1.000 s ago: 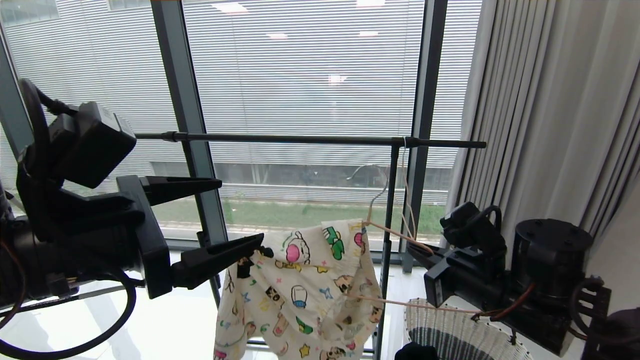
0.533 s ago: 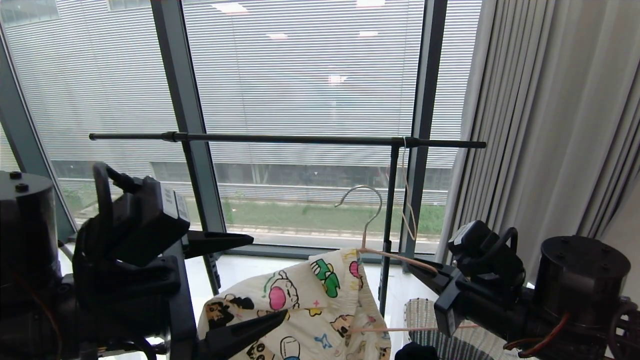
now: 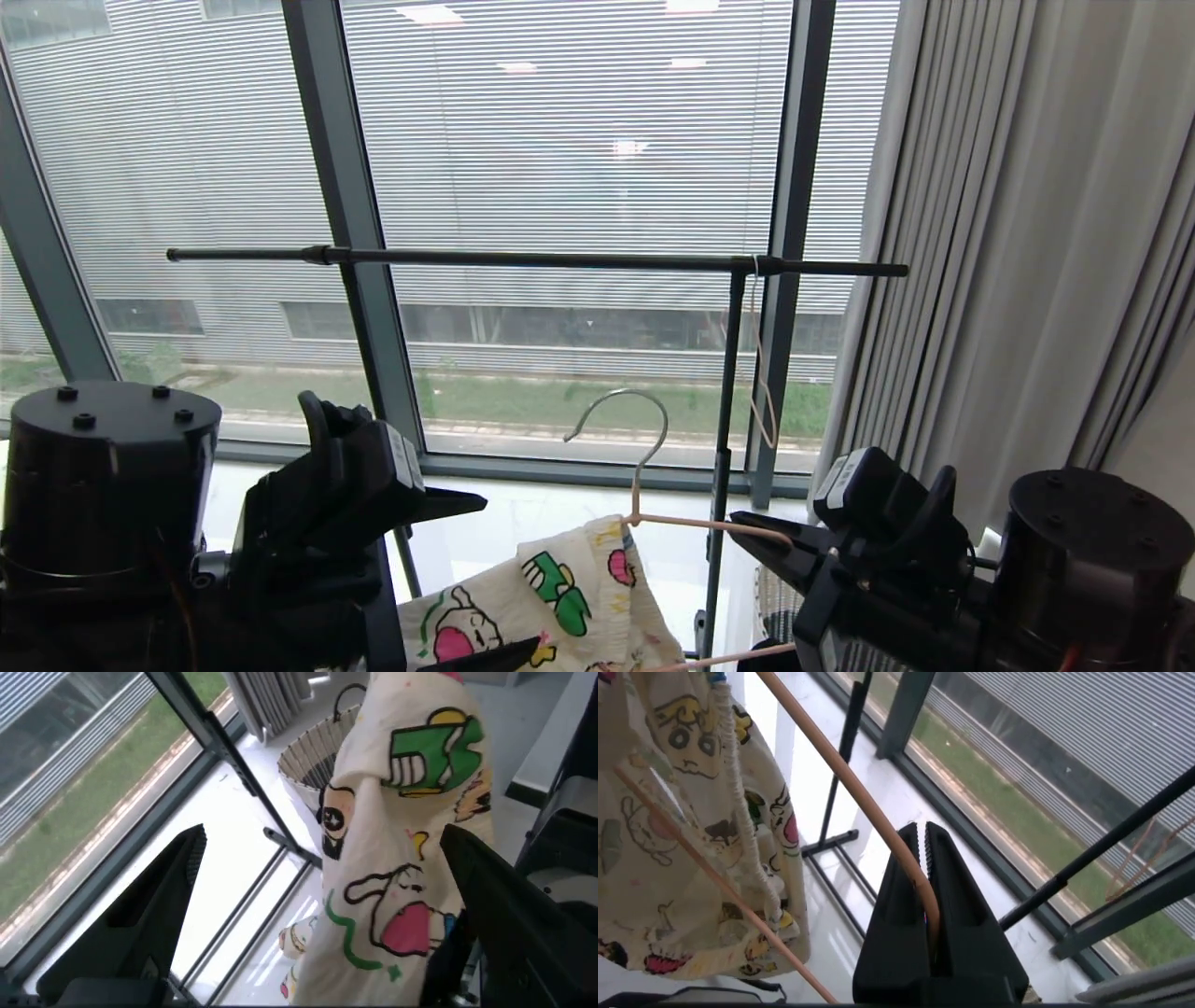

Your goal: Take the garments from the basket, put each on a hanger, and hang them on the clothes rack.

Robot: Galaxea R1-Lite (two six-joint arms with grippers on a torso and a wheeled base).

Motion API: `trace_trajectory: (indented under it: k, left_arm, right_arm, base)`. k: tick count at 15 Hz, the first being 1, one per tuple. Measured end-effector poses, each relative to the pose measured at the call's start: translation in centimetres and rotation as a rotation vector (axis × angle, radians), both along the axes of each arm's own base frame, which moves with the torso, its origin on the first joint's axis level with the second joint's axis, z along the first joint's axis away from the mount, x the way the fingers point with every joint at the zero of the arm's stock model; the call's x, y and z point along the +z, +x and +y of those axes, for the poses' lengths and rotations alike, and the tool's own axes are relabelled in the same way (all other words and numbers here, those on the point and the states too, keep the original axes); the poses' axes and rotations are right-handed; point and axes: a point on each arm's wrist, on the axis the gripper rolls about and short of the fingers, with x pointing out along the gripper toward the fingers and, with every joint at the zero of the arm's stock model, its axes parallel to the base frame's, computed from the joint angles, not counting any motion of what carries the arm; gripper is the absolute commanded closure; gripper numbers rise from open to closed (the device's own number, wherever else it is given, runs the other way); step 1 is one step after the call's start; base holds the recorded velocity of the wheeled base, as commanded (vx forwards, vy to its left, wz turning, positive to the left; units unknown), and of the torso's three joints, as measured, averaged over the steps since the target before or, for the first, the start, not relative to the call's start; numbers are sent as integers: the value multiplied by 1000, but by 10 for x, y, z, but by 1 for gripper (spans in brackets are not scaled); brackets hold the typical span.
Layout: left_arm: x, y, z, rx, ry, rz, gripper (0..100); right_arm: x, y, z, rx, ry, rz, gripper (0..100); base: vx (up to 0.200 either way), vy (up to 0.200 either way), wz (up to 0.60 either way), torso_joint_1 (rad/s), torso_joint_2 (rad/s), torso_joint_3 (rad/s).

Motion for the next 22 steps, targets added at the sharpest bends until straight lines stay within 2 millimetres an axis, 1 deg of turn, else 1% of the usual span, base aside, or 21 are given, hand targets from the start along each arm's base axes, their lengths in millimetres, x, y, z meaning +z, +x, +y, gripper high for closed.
trace_trajectory:
  k: [3, 5, 6, 10, 16, 17, 22]
  left_arm:
    - [-11, -1, 1, 4, 25, 38, 0]
    - [-15, -2, 2, 2, 34, 51, 0]
    - [-16, -2, 2, -1, 35, 53, 100]
    - [-17, -3, 0, -15, 40, 56, 100]
    - [-17, -4, 0, -26, 34, 61, 100]
    - [-17, -4, 0, -25, 33, 60, 100]
    - [-20, -3, 3, -21, 54, 44, 100]
  right_arm:
    - [3, -8, 4, 44, -7, -29, 100]
    - [5, -13, 6, 63, -4, -35, 100]
    - [5, -15, 7, 72, -1, -37, 100]
    - [7, -23, 12, 107, 5, -42, 100]
    - [7, -24, 12, 111, 7, -43, 100]
    - [7, -24, 12, 111, 6, -43, 0]
    - [7, -22, 10, 94, 4, -43, 0]
  base:
    - [0, 0, 0, 0, 0, 0]
    - [0, 0, 0, 0, 0, 0]
    - [0, 0, 0, 0, 0, 0]
    - [0, 0, 0, 0, 0, 0]
    - [0, 0, 0, 0, 0, 0]
    - [0, 0, 0, 0, 0, 0]
    - [0, 0, 0, 0, 0, 0]
